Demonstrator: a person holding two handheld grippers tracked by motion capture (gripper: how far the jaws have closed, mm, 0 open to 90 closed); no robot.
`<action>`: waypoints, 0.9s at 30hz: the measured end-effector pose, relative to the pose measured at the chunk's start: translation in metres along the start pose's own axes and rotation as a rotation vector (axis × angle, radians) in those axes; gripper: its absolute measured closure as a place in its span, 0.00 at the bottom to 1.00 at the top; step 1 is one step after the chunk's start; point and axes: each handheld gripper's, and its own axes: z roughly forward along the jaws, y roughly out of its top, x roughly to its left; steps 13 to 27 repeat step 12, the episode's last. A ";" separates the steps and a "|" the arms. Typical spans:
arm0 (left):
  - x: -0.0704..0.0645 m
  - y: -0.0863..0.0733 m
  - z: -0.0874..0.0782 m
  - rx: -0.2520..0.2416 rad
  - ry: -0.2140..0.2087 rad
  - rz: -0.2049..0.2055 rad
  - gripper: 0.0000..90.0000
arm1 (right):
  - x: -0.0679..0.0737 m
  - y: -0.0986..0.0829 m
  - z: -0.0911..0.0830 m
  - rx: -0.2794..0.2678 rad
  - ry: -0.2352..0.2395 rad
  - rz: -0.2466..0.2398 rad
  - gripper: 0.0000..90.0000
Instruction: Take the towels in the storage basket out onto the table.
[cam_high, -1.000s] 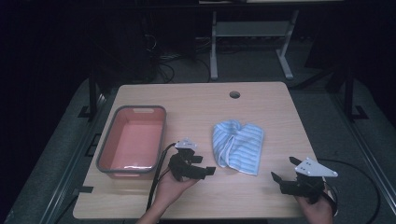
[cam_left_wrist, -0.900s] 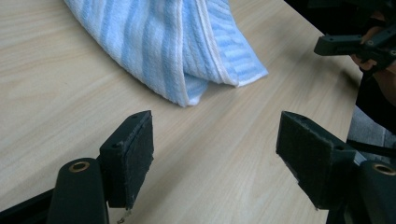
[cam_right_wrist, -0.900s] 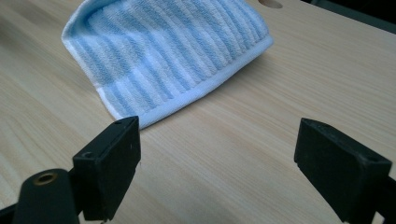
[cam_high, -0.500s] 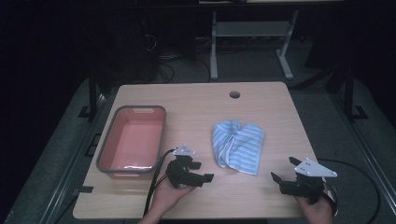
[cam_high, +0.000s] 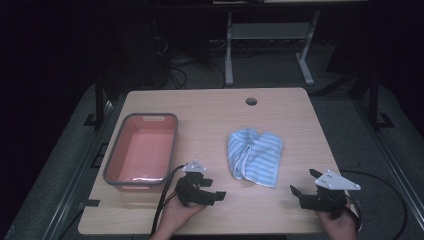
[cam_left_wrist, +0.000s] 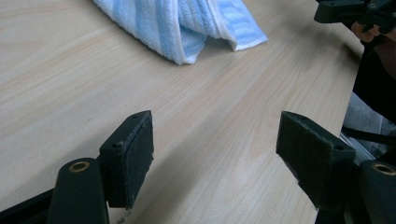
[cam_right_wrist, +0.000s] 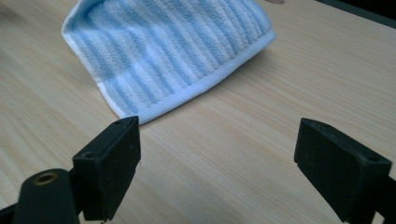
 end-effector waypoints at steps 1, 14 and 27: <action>0.000 -0.001 0.001 0.004 -0.002 0.002 0.30 | 0.001 0.000 0.000 0.004 0.002 0.008 0.16; 0.000 -0.005 0.002 0.014 0.030 0.015 0.30 | 0.001 -0.006 0.000 0.002 0.009 0.007 0.16; 0.000 -0.005 0.002 0.014 0.030 0.015 0.30 | 0.001 -0.006 0.000 0.002 0.009 0.007 0.16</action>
